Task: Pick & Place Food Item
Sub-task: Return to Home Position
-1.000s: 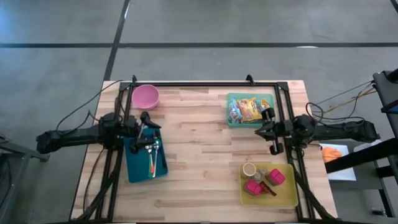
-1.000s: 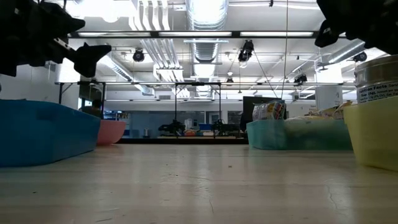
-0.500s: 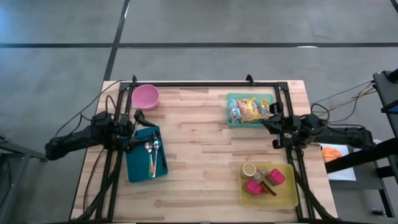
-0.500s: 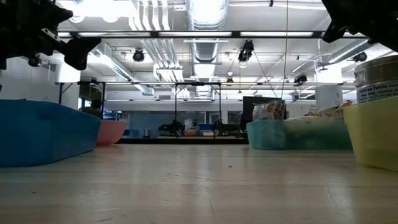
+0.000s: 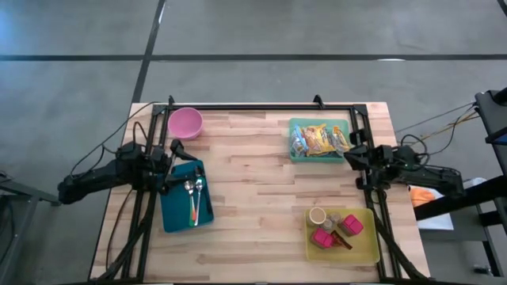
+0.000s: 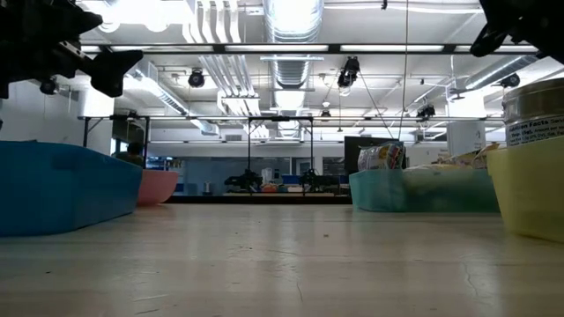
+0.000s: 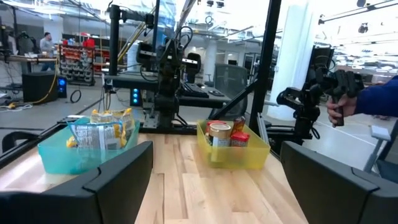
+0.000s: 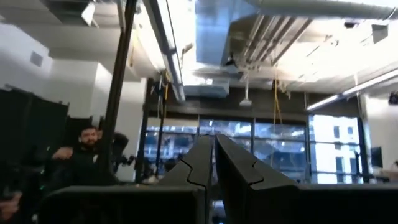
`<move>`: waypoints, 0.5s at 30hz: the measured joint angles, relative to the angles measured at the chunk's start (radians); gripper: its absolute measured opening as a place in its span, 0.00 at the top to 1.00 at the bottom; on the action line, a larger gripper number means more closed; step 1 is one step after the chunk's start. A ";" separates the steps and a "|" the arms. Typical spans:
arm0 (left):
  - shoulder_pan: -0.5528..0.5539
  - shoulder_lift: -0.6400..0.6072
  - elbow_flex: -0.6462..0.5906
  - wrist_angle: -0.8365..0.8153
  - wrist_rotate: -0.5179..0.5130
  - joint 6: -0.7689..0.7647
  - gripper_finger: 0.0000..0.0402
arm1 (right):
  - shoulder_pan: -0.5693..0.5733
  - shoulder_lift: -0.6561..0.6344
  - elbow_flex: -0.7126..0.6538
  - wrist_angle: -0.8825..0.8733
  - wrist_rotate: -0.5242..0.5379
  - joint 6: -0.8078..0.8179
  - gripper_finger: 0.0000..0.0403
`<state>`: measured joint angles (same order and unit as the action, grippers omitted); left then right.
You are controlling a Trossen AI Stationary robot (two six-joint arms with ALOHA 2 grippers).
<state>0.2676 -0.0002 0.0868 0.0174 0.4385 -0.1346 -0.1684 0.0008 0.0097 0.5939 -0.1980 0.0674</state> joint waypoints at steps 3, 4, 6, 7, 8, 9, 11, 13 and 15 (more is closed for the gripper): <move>0.000 0.004 0.000 0.002 -0.002 -0.003 0.11 | 0.000 0.016 -0.001 -0.024 -0.014 0.016 0.95; 0.000 0.003 -0.001 -0.002 -0.004 -0.003 0.11 | 0.000 0.022 -0.001 -0.035 -0.013 0.017 0.95; 0.000 0.006 -0.002 -0.002 -0.004 -0.003 0.11 | 0.000 0.033 -0.001 -0.040 -0.012 0.013 0.95; 0.000 0.006 -0.006 -0.003 -0.004 -0.004 0.11 | 0.000 0.037 -0.001 -0.040 -0.012 0.012 0.95; 0.000 0.006 -0.010 -0.009 -0.004 -0.003 0.11 | 0.000 0.040 -0.001 -0.038 -0.012 0.014 0.95; 0.000 0.006 -0.014 -0.016 -0.004 -0.003 0.11 | 0.000 0.041 -0.001 -0.037 -0.012 0.018 0.95; 0.000 0.006 -0.022 -0.029 -0.004 -0.004 0.11 | 0.000 0.041 -0.001 -0.041 -0.012 0.032 0.95; 0.000 0.007 -0.033 -0.043 -0.004 -0.004 0.11 | 0.000 0.041 -0.001 -0.047 -0.012 0.035 0.95; 0.000 0.006 -0.045 -0.050 -0.004 -0.004 0.11 | 0.000 0.041 -0.001 -0.047 -0.012 0.034 0.95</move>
<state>0.2676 0.0063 0.0413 -0.0325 0.4342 -0.1383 -0.1684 0.0418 0.0090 0.5468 -0.2100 0.1017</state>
